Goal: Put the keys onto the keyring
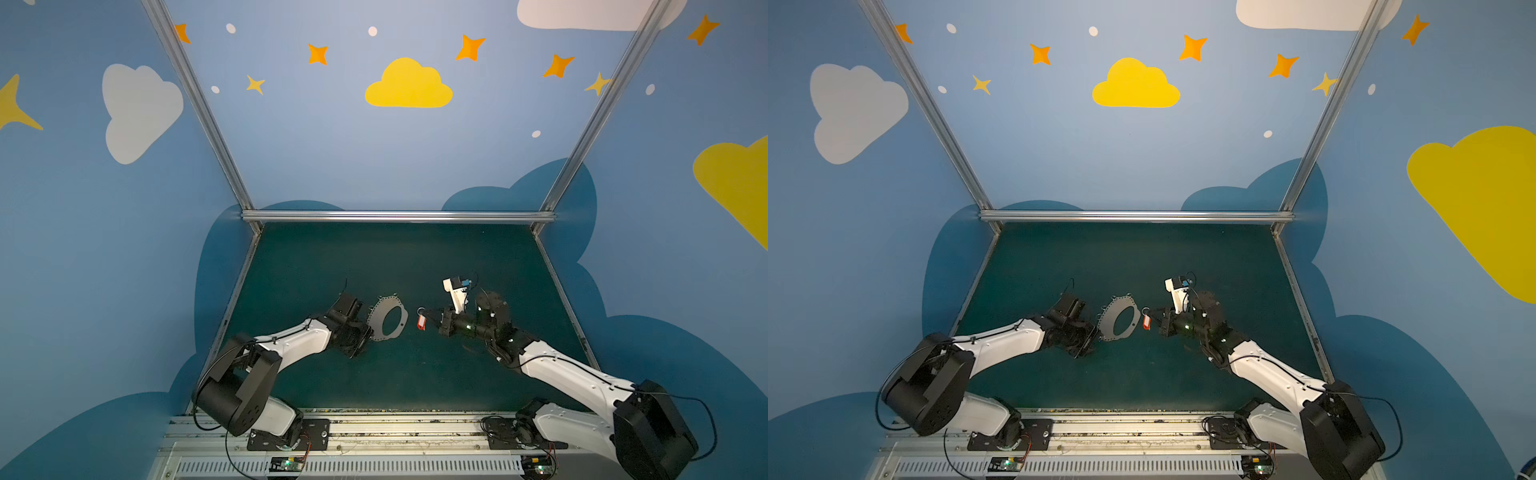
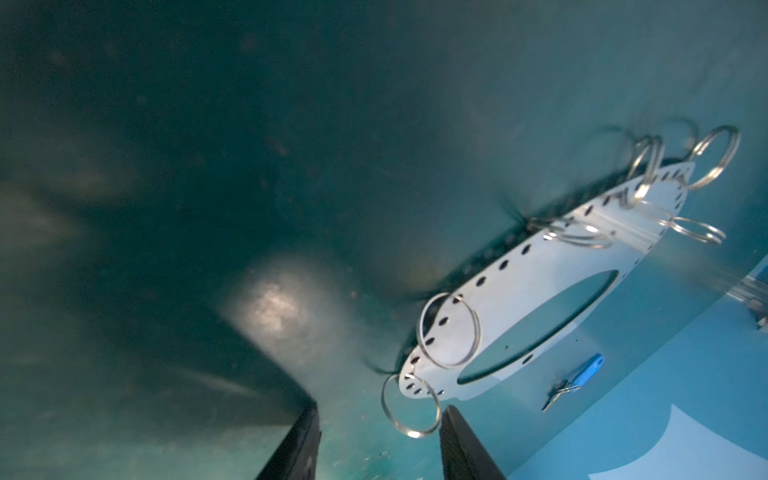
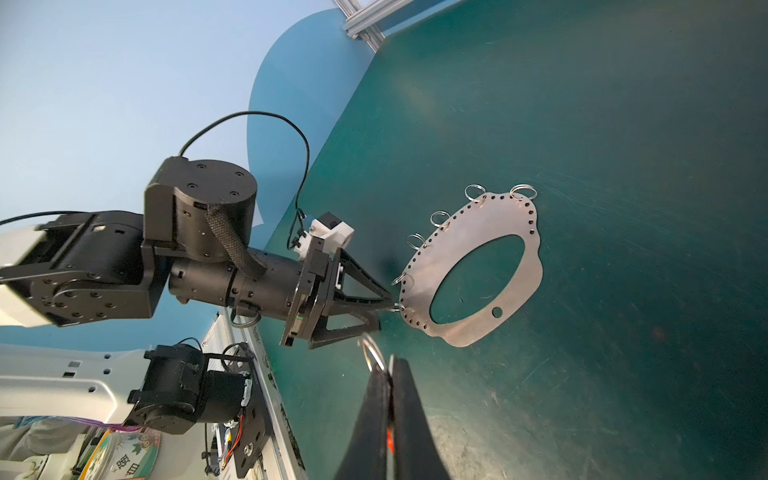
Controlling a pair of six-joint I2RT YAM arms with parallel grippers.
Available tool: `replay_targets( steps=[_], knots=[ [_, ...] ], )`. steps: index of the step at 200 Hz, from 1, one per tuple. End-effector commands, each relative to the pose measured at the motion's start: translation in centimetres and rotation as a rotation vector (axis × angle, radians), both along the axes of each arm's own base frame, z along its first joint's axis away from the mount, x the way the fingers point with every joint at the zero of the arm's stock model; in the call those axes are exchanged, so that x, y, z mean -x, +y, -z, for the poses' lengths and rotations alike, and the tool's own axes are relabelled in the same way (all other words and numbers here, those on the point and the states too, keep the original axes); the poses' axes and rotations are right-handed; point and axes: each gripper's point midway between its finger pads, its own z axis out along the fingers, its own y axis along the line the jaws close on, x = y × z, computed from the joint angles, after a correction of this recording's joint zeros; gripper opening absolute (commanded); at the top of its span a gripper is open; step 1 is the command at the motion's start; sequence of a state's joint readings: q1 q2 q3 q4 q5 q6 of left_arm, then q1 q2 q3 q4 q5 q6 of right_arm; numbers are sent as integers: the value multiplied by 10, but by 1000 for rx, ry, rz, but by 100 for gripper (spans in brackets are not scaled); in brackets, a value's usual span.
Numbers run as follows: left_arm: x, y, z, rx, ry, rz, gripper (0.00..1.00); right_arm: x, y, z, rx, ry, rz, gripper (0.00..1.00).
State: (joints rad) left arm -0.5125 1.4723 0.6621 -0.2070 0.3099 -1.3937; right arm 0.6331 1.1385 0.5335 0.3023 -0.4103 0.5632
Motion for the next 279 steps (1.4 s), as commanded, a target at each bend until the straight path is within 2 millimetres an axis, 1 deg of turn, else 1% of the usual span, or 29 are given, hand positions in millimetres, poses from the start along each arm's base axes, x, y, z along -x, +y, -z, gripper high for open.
replay_targets(
  steps=[1, 13, 28, 37, 50, 57, 67, 79, 91, 113, 146, 174, 205, 214, 225, 238, 259, 279],
  knots=[
    [-2, 0, 7, 9, 18, -40, 44, 3, 0, -4, -9, -27, -5, 0],
    [-3, 1, 10, 3, 21, -46, 42, 3, 1, -5, -14, -25, -7, 0],
    [-5, 1, 12, -2, 19, -44, 34, 3, 1, -3, -14, -20, -7, 0],
    [-6, 2, 14, -7, 19, -41, 32, 3, 1, -2, -15, -15, -8, 0],
    [-6, 3, 18, -18, 22, -39, 21, 4, 1, 0, -15, -9, -10, 0],
    [-7, 3, 19, -18, 21, -38, 18, 5, 1, 1, -15, -4, -13, 0],
    [-9, 4, 21, -21, 21, -41, 16, 5, 2, 3, -13, 4, -15, 0],
    [-11, 4, 22, -18, 17, -42, 11, 6, 2, 5, -13, 10, -17, 0],
    [-13, 3, 23, -15, 14, -41, 10, 7, 3, 8, -11, 17, -21, 0],
    [-20, 2, 23, -15, 0, -35, 4, 7, 4, 16, 3, 37, -23, 0],
    [-31, 1, 22, -23, -23, -24, 4, 6, 4, 24, 21, 47, -17, 0],
    [-42, 6, 19, -20, -49, -25, 4, 6, 3, 31, 38, 62, -12, 0],
    [-44, 6, 11, -31, -62, 3, 4, 6, 3, 31, 39, 62, -8, 0],
    [-41, 6, 10, -27, -58, 4, 8, 6, 3, 31, 41, 62, -6, 0],
    [-37, 5, 9, -17, -46, 3, 25, 6, 3, 31, 40, 63, -8, 0],
    [-31, 2, 5, 6, -38, -1, 37, 5, 5, 30, 39, 64, -12, 0],
    [-22, 0, -4, 38, -38, -26, 45, 5, 6, 30, 35, 62, -16, 0],
    [-17, 0, -13, 45, -46, -50, 47, 4, 7, 29, 30, 61, -19, 0]
  ],
)
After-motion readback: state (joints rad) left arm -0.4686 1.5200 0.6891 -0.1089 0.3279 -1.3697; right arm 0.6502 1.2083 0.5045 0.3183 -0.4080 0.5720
